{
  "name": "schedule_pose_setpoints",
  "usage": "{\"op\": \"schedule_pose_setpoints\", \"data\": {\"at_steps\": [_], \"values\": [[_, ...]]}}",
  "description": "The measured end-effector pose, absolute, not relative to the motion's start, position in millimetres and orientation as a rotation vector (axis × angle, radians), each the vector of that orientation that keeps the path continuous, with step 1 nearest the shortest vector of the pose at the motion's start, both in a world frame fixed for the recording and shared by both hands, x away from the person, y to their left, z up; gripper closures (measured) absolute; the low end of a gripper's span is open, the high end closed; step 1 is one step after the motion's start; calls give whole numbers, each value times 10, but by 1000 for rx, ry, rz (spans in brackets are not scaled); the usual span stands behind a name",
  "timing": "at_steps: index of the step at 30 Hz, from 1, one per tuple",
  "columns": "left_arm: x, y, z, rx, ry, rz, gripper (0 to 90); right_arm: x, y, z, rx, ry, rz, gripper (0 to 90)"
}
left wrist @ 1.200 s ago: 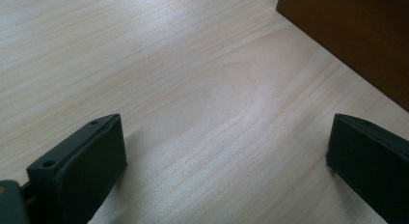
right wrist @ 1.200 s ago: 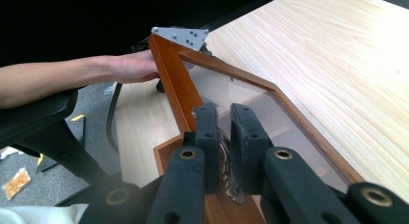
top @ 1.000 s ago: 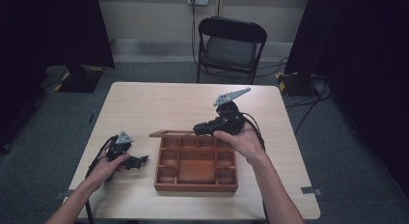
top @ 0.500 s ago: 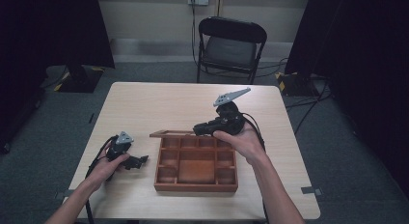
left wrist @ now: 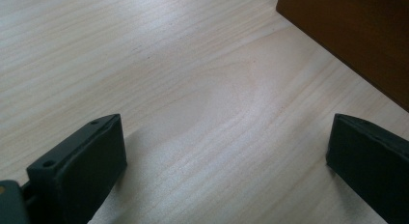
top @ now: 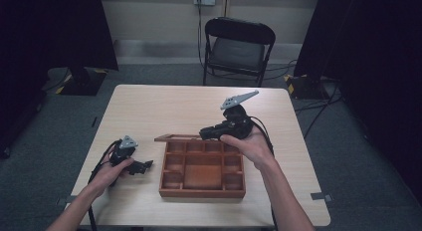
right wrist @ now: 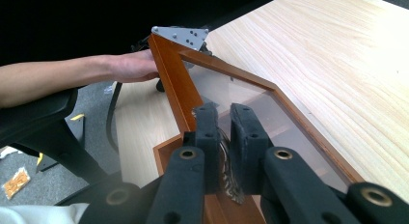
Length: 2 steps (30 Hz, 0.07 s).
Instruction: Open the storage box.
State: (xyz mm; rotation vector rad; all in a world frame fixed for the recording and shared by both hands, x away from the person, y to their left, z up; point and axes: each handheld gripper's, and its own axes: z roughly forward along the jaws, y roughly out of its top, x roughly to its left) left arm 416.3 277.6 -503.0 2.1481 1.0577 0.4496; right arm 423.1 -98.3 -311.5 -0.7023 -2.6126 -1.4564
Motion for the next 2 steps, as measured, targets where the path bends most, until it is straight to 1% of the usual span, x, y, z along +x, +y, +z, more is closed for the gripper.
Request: {"op": "schedule_pose_setpoints", "data": {"at_steps": [2], "values": [[4164,2776,-5030,2148,1057,450,0,4230,-980,-3116,-702,-2613,-1457,829]]}}
